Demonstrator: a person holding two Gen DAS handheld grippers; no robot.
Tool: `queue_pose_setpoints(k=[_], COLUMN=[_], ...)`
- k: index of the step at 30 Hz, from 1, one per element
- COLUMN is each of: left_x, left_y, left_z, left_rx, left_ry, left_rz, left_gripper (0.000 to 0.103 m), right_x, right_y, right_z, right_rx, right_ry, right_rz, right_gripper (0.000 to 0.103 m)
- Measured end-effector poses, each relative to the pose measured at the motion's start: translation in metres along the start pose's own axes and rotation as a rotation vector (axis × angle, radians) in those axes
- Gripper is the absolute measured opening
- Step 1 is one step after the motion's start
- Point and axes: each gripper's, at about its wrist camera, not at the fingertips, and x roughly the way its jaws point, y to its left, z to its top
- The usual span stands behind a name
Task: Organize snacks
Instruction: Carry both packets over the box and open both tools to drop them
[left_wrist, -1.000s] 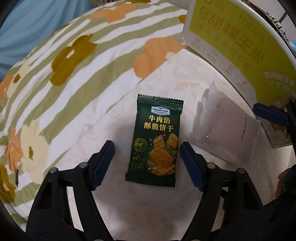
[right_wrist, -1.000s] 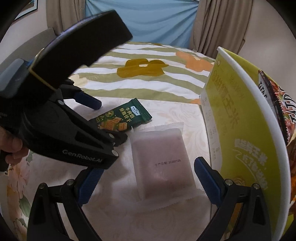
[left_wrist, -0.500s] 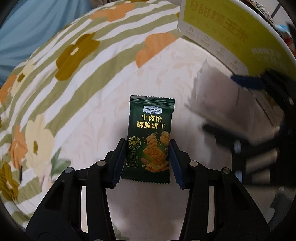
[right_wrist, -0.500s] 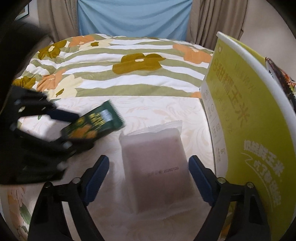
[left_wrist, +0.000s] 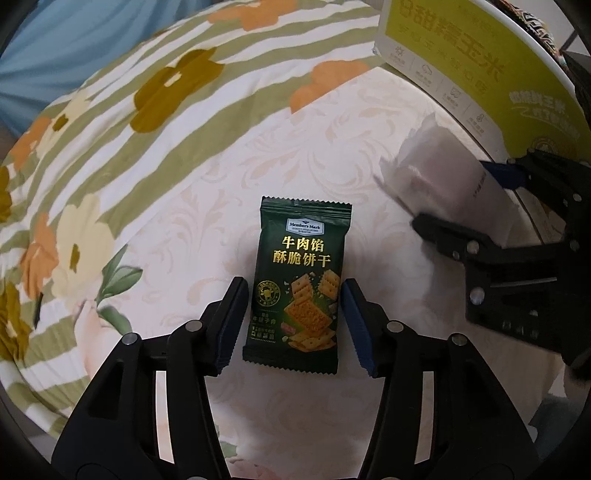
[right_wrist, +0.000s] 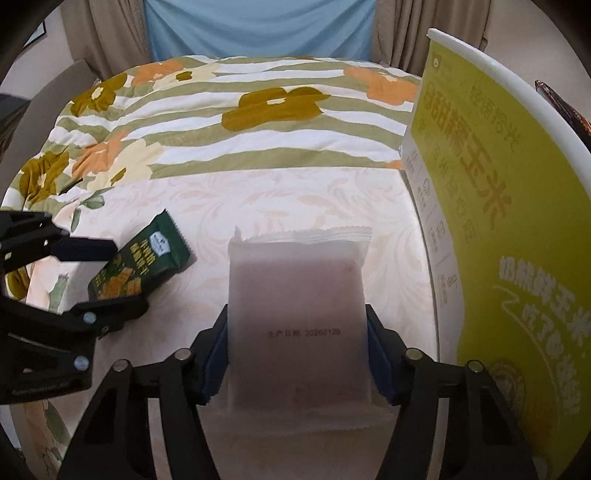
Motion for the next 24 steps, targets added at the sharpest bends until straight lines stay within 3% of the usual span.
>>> queue_pose_setpoints(k=[4, 11, 17, 24], left_x=[-0.002, -0.028, -0.084, -0.166], left_y=[-0.001, 0.000, 0.004, -0.005], left_z=[-0.002, -0.010, -0.008, 0.015], left_rx=[-0.005, -0.023, -0.067, -0.112], left_ry=[-0.001, -0.036, -0.127, -0.269], left_rz=[-0.012, -0.003, 0.006, 0.012], left_gripper=[0.040, 0.040, 0.040, 0.040], right_x=[-0.003, -0.022, -0.067, -0.148], right_y=[0.005, 0.010, 0.011, -0.004], right_z=[-0.005, -0.005, 0.004, 0.021], right_rx=[-0.001, 0.008, 0.029, 0.049], right_ry=[0.005, -0.012, -0.071, -0.191], right_rz=[0.009, 0.032, 0.044, 0.067], right_gripper=[0.059, 0.058, 0.058, 0.058])
